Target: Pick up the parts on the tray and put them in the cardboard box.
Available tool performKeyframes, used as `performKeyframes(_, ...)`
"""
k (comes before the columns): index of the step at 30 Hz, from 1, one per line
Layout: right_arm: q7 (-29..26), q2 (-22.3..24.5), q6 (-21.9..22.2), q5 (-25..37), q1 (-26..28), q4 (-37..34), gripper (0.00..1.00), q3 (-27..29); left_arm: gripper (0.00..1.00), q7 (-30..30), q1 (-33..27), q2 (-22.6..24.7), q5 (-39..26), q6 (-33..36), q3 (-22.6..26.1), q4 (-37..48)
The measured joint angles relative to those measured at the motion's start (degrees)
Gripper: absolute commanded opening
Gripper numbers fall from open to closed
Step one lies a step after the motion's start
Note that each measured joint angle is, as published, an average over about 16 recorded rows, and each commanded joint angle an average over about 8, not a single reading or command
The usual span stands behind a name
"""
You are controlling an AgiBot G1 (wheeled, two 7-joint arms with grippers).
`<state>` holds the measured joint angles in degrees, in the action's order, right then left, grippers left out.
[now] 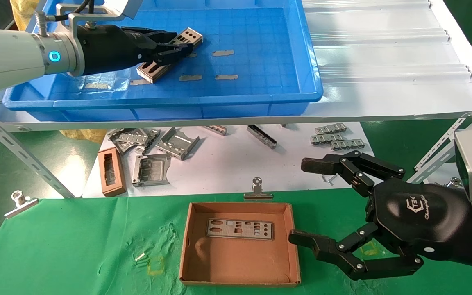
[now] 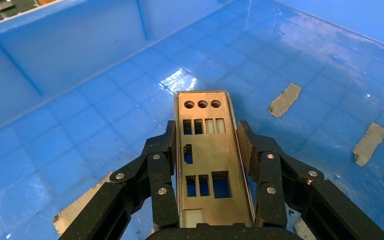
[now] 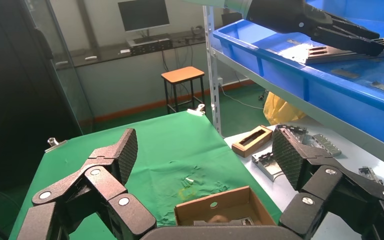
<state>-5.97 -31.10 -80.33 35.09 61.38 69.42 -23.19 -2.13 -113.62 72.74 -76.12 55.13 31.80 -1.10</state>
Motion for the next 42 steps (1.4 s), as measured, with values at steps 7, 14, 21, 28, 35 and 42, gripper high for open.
performKeyframes(7,0.0,0.0,0.0,0.0,0.0,0.0,1.0,0.0,0.0,-0.7,0.0,0.0,0.2,0.2,-0.2,0.3)
performKeyframes(14,0.0,0.0,0.0,0.0,0.0,0.0,1.0,0.0,0.53,-0.7,0.0,0.0,0.3,0.2,-0.2,0.7)
performKeyframes(21,0.0,0.0,0.0,0.0,0.0,0.0,1.0,0.0,1.0,-0.4,0.0,0.1,0.4,-0.1,-0.3,1.0)
performKeyframes(28,0.0,0.0,0.0,0.0,0.0,0.0,1.0,0.0,1.0,-0.3,0.0,0.1,0.6,-0.5,-0.4,1.1)
performKeyframes(35,0.0,0.0,0.0,0.0,0.0,0.0,1.0,0.0,0.96,-0.3,-0.1,0.2,0.8,-0.6,-0.6,1.0)
performKeyframes(42,0.0,0.0,0.0,0.0,0.0,0.0,1.0,0.0,0.19,-0.3,-0.1,0.2,0.9,-0.5,-0.6,1.0)
